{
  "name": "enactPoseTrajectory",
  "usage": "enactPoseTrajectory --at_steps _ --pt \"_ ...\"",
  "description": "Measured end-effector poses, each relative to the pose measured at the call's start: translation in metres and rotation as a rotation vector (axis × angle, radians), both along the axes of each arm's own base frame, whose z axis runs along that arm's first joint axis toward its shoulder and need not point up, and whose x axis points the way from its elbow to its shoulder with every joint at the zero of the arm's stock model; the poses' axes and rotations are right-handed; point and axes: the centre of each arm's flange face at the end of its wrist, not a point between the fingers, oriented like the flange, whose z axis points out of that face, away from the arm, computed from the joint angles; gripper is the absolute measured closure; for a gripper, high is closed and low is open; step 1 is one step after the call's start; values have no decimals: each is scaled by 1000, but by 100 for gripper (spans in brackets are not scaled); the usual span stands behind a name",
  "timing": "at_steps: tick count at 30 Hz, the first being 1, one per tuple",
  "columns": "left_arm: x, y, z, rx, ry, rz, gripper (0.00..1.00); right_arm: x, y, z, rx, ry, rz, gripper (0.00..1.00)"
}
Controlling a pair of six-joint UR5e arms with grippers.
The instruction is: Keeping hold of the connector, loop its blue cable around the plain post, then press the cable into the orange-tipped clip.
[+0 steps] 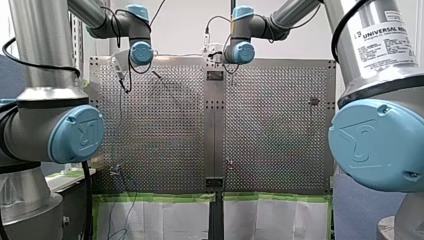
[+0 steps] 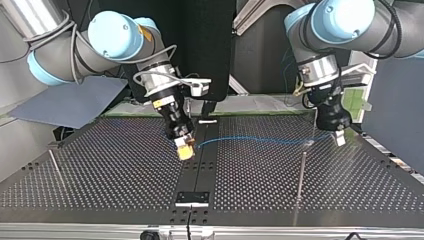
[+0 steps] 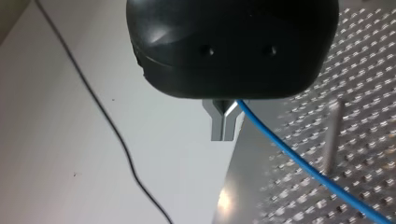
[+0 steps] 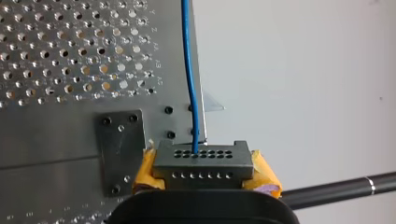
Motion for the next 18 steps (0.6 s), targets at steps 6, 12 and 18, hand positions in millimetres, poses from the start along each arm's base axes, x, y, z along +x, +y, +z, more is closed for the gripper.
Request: enactPoseTrajectory --at_steps 6,12,18 --pt "17 20 22 7 3 0 100 7 -4 -1 2 8 24 100" --pt "44 40 28 29 40 2 100 10 -6 1 -6 10 43 100" --pt "67 59 50 39 -9 3 100 13 -10 -2 -10 11 52 100"
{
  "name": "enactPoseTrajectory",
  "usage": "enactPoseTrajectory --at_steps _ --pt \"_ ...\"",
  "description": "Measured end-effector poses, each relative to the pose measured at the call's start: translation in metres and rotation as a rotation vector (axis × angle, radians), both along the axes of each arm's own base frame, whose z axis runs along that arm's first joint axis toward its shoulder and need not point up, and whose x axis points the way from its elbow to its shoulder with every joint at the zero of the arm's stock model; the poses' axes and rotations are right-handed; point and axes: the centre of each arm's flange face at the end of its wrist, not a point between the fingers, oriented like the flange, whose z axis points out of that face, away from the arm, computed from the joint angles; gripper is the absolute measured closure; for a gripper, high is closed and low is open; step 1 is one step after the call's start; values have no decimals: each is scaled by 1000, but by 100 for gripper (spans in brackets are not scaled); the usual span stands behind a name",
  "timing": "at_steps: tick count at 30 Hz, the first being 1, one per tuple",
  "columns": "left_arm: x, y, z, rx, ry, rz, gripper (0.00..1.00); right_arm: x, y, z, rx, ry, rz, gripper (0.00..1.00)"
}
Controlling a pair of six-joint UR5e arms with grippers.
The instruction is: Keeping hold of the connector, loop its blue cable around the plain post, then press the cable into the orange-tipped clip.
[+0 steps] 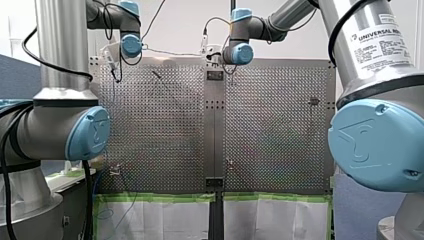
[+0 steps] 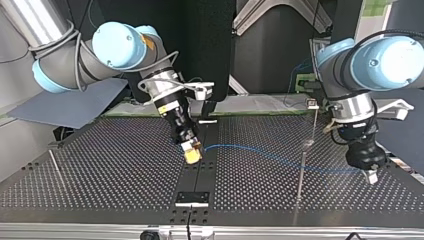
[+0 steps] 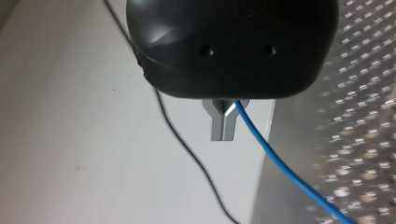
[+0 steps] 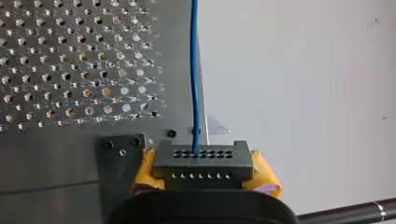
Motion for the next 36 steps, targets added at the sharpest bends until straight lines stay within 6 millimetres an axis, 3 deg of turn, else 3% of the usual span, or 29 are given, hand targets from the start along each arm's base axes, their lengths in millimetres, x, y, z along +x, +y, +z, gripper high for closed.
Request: enactPoseTrajectory --at_steps 5,15,36 --pt "14 6 18 6 -42 -10 100 5 -6 -5 2 4 3 100" --pt "34 9 28 11 -58 -17 100 13 -15 -13 12 12 3 100" --pt "73 8 -35 -3 64 -70 100 15 -25 -25 24 25 -10 100"
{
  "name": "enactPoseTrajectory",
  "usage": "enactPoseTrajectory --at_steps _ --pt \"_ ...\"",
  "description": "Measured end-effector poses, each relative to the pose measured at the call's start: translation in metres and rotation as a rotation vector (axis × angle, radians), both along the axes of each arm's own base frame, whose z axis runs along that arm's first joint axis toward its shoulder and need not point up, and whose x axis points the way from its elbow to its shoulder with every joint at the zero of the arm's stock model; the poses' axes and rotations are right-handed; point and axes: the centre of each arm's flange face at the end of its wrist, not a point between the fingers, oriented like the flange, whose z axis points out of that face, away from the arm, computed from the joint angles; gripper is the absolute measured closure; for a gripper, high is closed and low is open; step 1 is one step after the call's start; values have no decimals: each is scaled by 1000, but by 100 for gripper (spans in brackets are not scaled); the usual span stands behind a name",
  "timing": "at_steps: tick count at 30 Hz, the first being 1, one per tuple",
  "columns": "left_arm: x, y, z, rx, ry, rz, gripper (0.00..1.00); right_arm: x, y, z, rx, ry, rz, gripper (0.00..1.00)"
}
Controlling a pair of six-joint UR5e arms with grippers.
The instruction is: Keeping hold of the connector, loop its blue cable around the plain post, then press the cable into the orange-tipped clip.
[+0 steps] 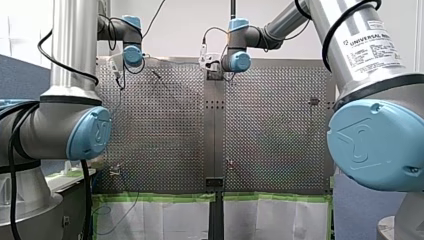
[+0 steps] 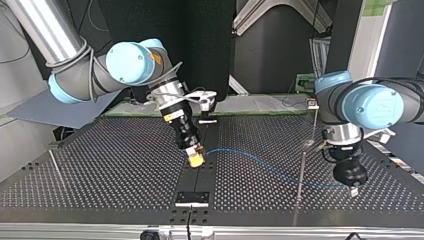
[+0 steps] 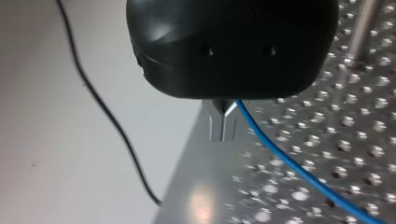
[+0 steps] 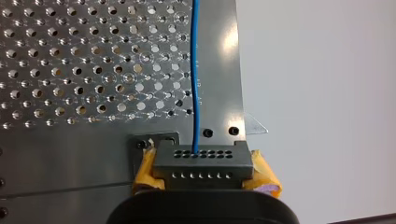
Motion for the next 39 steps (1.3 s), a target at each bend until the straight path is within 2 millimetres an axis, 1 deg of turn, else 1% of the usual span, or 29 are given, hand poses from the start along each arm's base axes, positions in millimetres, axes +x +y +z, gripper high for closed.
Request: enactPoseTrajectory --at_steps 4,7,11,15,20,25,31,38,39 --pt "6 0 -14 -8 22 -7 100 1 -1 -5 3 11 -2 100" --pt "6 1 -23 -22 22 -11 100 3 -4 -14 10 26 -5 100" --pt "7 1 -27 -36 9 -23 100 5 -7 -25 21 39 -10 100" --pt "9 -1 -34 -40 15 -32 100 6 -9 -31 28 45 -18 100" --pt "14 -7 -61 -47 71 -49 100 8 -11 -42 42 55 -25 100" --pt "13 -6 -83 -72 91 -52 100 12 -12 -56 60 70 -28 100" --pt "12 -8 -89 -79 83 -62 100 16 -15 -77 86 92 -35 100" --pt "10 -12 -96 -64 91 -77 100 21 -15 -111 121 128 -54 100" --pt "10 -13 -98 -65 91 -78 96 21 -15 -115 124 129 -55 100"
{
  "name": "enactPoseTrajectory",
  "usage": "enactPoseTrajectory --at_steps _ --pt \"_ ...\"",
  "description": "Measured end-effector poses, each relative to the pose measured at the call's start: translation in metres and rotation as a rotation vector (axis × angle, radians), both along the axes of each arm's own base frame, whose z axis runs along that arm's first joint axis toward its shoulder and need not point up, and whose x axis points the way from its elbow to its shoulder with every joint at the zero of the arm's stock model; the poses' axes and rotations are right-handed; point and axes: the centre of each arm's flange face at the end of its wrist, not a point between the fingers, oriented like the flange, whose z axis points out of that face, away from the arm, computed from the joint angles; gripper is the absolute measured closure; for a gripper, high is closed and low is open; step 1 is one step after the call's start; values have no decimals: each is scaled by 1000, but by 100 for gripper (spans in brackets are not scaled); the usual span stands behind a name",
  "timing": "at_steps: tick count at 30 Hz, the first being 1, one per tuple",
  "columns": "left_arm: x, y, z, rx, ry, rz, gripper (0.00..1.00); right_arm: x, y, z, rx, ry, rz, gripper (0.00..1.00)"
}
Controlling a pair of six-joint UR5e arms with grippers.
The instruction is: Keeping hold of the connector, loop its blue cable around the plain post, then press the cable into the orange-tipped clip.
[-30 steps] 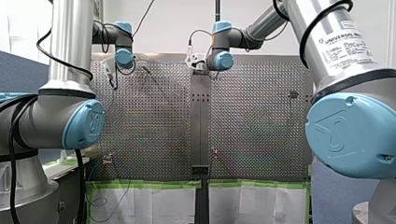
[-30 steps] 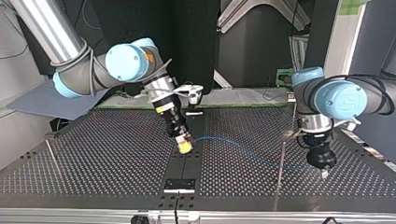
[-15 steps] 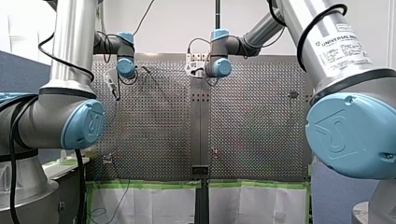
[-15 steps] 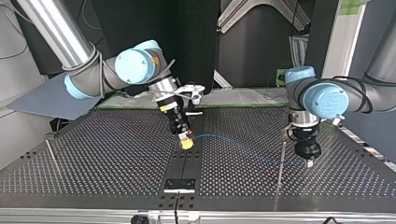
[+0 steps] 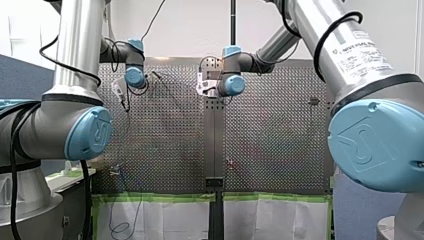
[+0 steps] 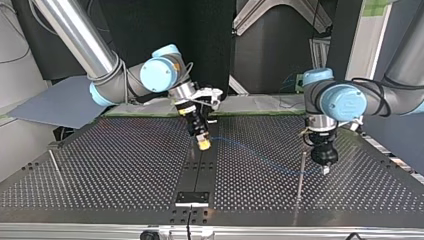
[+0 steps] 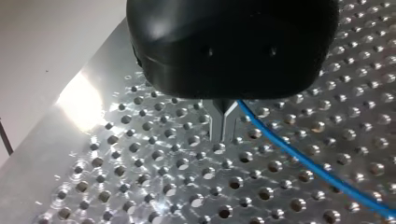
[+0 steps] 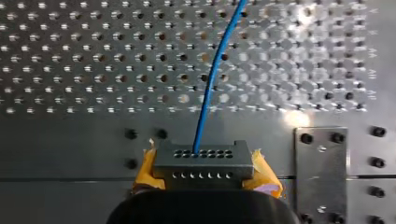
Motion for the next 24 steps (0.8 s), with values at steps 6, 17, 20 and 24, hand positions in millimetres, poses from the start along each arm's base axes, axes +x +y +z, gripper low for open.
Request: enactPoseTrajectory --at_steps 6,17,20,24 --pt "-5 0 -15 -30 -6 -5 55 -4 4 -22 9 6 -5 100" --pt "-5 -4 -24 -114 -75 -54 23 -13 9 -50 17 11 -9 100" --pt "-5 -4 -24 -128 -82 -58 18 -14 9 -55 14 3 -10 100" --pt "-1 -3 -26 -141 -89 -67 16 -14 8 -61 15 3 -11 100"
